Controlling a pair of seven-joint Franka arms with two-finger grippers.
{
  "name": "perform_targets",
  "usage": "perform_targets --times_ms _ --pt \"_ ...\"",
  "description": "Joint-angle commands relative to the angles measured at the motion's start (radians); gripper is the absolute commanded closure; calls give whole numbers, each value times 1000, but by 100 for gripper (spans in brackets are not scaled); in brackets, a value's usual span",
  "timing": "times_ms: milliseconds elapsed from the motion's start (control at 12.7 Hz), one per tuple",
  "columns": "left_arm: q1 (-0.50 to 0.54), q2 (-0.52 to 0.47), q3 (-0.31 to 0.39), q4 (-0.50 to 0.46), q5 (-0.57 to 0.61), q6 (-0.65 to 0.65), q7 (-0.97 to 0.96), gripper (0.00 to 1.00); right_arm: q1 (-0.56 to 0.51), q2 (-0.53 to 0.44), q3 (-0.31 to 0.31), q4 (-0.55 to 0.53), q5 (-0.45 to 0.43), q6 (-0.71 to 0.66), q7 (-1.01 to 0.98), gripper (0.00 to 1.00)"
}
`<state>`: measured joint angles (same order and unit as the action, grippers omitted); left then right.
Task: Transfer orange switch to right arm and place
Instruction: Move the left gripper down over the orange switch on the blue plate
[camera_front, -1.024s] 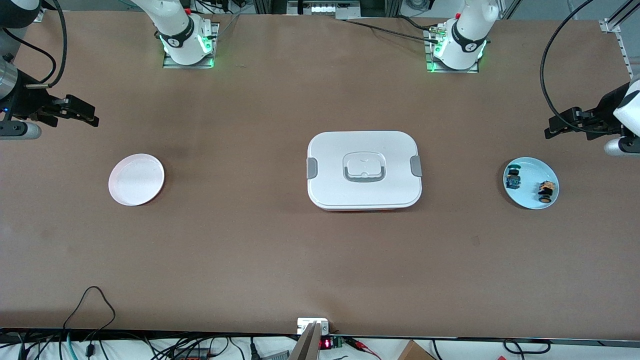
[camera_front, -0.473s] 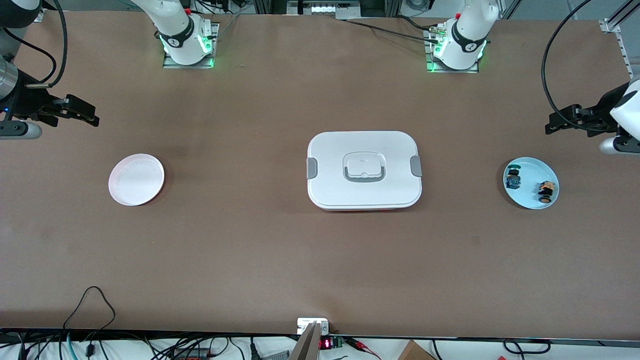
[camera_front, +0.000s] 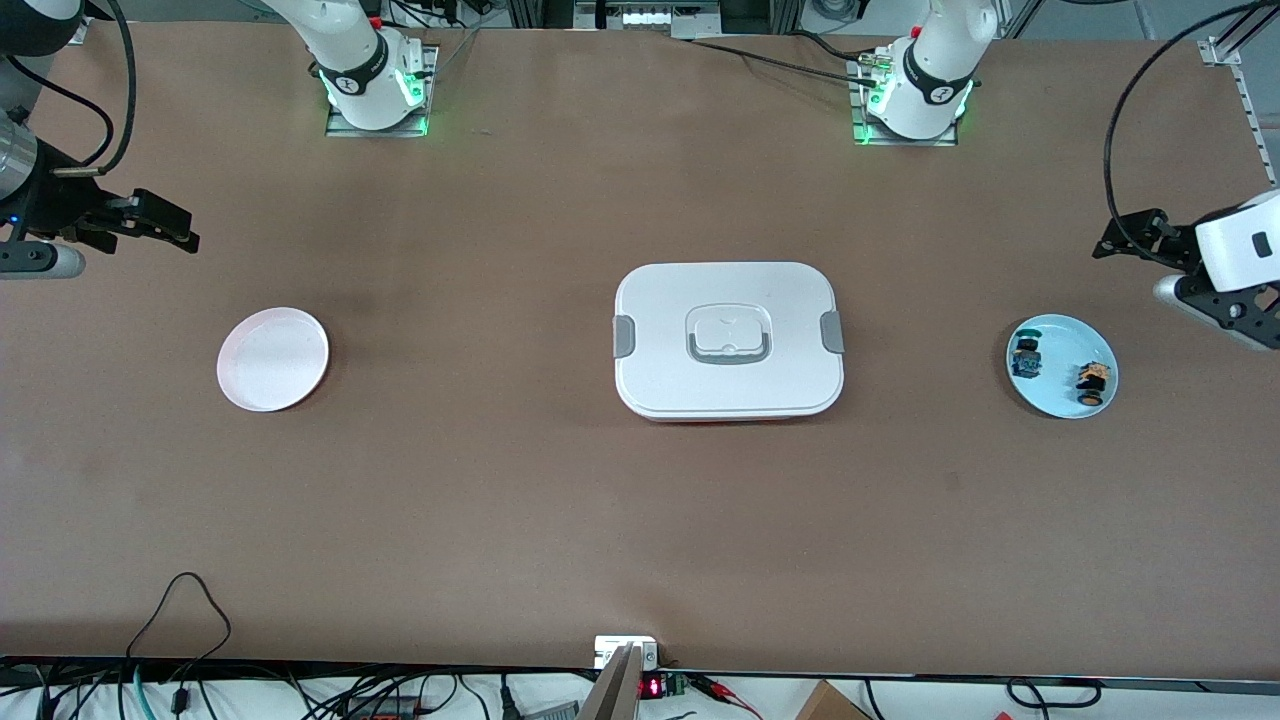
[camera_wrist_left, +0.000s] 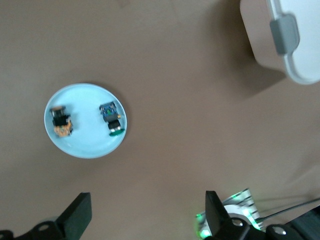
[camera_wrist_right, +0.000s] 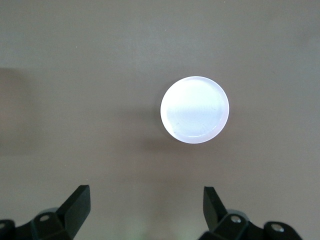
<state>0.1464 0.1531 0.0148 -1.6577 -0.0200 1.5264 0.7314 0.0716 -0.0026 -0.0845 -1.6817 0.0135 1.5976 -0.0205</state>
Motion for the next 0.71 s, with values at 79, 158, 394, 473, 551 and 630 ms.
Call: perform_targets --times_ms 79,158,394,473,551,630 --pt "65 23 -2 -154 40 182 502 0 0 -17 6 -10 -17 -8 1 0" --pt "70 45 -1 -175 40 245 660 0 0 -17 8 -10 -18 -8 1 0" --pt "122 158 -2 -198 38 412 1039 0 0 -17 8 -10 -18 -8 1 0" --pt "134 198 -2 -200 35 466 1127 0 0 -16 8 -10 -18 -8 2 0" --pt "162 233 -4 -203 35 521 1202 0 0 -14 8 -10 -18 -8 2 0" --pt "166 253 -4 -215 35 561 1282 0 2 -13 8 -10 -18 -8 4 0"
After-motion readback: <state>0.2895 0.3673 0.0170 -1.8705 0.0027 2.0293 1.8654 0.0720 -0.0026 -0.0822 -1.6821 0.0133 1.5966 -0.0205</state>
